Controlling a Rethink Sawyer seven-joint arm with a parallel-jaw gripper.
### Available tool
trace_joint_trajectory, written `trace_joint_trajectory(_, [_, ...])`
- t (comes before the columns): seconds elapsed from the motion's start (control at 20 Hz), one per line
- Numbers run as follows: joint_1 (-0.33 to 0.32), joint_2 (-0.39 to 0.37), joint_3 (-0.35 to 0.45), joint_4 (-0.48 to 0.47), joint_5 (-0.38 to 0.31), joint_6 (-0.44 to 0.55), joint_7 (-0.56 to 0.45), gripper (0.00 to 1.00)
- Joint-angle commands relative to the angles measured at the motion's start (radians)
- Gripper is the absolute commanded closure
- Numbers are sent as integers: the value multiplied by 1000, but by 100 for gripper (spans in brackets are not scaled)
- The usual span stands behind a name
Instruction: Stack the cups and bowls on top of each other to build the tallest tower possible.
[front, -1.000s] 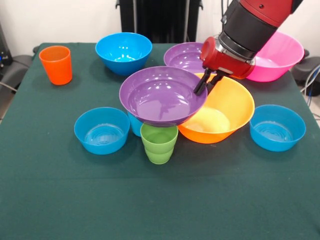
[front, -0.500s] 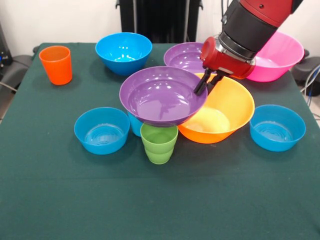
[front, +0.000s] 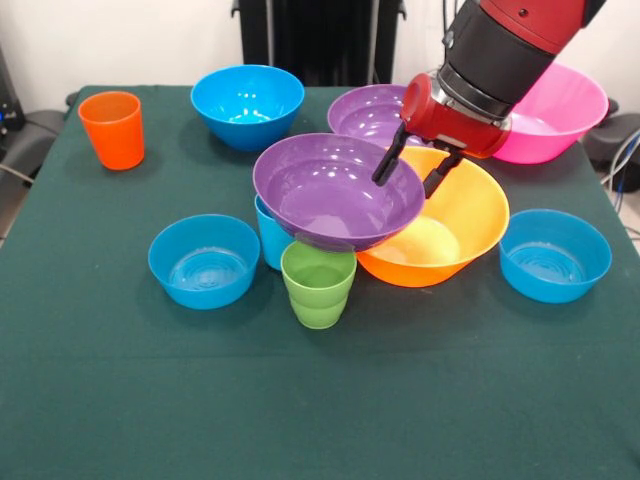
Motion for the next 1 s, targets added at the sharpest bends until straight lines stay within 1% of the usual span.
trace_joint_trajectory(0.05, [0,28,93,-42,18,79,145,0])
trace_joint_trajectory(1.0, [-1,29,93,-48,22,86,147,0])
